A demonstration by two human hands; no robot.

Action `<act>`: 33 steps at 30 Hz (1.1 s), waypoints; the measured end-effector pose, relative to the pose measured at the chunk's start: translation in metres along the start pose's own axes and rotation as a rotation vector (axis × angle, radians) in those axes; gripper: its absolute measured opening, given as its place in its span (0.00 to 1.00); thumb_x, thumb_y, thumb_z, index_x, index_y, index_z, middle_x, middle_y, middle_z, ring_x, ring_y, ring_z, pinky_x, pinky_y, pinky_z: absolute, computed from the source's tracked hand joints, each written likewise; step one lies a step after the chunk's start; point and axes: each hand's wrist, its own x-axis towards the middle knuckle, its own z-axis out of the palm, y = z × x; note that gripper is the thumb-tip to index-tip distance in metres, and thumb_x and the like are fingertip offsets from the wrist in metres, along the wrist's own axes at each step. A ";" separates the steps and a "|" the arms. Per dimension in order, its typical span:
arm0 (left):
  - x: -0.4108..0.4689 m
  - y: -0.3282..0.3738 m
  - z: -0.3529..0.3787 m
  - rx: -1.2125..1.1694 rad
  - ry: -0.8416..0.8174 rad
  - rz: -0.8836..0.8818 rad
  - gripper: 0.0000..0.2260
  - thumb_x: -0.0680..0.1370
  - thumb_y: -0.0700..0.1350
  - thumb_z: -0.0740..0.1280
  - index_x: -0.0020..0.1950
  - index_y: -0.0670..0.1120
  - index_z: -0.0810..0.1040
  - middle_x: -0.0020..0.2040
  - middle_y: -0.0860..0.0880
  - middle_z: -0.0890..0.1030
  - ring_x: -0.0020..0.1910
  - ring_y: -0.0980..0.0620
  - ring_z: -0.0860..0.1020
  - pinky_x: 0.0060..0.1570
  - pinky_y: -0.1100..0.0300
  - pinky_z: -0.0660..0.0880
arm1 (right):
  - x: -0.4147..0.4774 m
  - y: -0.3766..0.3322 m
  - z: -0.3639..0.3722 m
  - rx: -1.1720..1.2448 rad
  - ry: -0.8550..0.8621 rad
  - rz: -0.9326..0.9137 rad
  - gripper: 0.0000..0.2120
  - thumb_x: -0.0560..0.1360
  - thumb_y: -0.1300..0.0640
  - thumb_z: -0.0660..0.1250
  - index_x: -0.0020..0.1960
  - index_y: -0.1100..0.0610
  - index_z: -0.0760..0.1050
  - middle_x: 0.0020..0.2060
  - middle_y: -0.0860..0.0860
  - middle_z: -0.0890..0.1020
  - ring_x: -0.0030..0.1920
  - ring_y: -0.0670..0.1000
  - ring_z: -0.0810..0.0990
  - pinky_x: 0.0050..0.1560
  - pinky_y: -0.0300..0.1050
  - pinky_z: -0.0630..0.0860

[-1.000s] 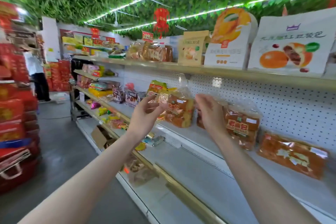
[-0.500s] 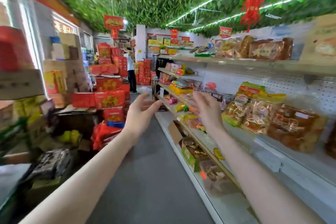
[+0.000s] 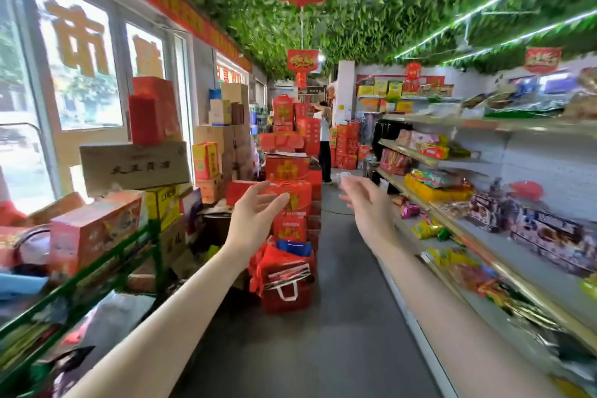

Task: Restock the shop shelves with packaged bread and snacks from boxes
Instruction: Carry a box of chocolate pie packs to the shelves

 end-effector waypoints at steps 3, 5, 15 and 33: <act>0.050 -0.015 -0.004 0.032 0.033 0.024 0.24 0.77 0.50 0.69 0.71 0.46 0.69 0.59 0.47 0.81 0.54 0.53 0.80 0.35 0.78 0.72 | 0.053 0.019 0.032 0.017 -0.040 -0.011 0.14 0.80 0.48 0.62 0.60 0.55 0.76 0.48 0.44 0.81 0.53 0.48 0.81 0.61 0.52 0.75; 0.090 -0.033 -0.010 0.065 0.056 0.031 0.24 0.77 0.49 0.68 0.71 0.45 0.69 0.58 0.47 0.80 0.52 0.54 0.79 0.36 0.79 0.72 | 0.092 0.039 0.059 0.027 -0.065 -0.013 0.14 0.80 0.47 0.62 0.59 0.54 0.76 0.47 0.43 0.81 0.52 0.47 0.81 0.61 0.52 0.75; 0.293 -0.146 -0.056 0.073 0.114 0.040 0.26 0.77 0.51 0.69 0.72 0.46 0.69 0.59 0.47 0.81 0.57 0.51 0.79 0.44 0.70 0.71 | 0.258 0.130 0.206 0.054 -0.101 -0.043 0.09 0.79 0.45 0.62 0.55 0.47 0.75 0.50 0.42 0.80 0.55 0.46 0.80 0.63 0.51 0.75; 0.630 -0.370 -0.133 0.111 0.248 -0.101 0.23 0.77 0.50 0.70 0.70 0.46 0.71 0.54 0.51 0.82 0.50 0.58 0.80 0.53 0.59 0.77 | 0.536 0.329 0.488 0.138 -0.241 0.046 0.16 0.79 0.49 0.63 0.61 0.57 0.77 0.53 0.50 0.82 0.50 0.41 0.80 0.57 0.42 0.77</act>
